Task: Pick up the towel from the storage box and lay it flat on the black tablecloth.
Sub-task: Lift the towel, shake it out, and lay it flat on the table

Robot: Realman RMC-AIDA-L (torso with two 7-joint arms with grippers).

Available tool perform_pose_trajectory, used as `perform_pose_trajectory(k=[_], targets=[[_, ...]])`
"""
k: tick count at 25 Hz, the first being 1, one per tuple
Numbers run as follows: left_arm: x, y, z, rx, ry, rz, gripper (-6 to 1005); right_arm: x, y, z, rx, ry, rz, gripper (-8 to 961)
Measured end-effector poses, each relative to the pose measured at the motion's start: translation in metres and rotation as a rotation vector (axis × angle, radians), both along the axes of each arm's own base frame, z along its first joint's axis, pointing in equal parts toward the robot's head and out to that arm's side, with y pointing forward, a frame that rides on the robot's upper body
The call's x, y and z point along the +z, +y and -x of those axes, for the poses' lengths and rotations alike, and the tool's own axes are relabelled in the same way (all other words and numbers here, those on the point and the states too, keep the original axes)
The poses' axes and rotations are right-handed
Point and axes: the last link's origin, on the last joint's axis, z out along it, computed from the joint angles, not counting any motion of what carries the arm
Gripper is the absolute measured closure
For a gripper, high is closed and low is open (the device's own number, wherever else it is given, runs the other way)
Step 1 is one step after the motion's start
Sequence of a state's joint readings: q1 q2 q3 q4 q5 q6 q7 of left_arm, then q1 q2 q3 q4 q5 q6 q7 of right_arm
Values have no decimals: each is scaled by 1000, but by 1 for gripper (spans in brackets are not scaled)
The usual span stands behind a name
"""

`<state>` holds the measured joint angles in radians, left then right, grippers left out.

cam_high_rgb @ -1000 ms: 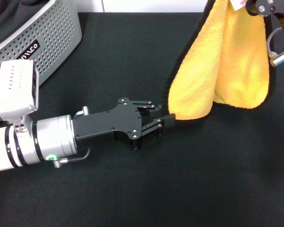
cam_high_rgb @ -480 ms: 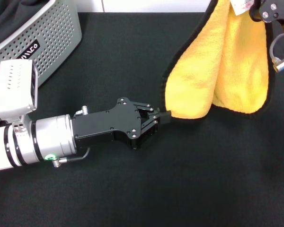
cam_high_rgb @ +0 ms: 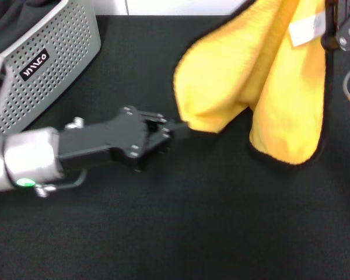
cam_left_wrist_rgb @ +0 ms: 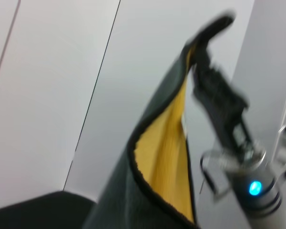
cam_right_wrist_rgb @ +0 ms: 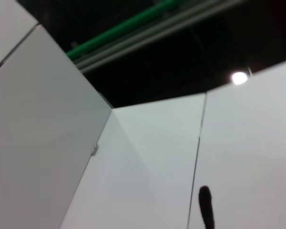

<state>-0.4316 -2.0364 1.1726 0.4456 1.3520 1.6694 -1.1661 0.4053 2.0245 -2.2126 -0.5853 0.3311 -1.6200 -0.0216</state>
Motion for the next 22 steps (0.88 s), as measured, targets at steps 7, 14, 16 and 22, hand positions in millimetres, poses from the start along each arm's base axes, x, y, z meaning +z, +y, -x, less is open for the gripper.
perform_pose_trajectory(k=[7,14,16,22], targets=[[69,-10,6,-153,-58,39,987,-7,-27,-41,-6,68,369,905],[121,-15,-7,-275,47,111,985,16,-71,-67,152,167,572,902],[133,-17,-10,-276,75,121,985,18,-79,-70,174,186,620,902],[159,-26,-19,-297,92,182,984,10,-102,-75,182,226,741,899]])
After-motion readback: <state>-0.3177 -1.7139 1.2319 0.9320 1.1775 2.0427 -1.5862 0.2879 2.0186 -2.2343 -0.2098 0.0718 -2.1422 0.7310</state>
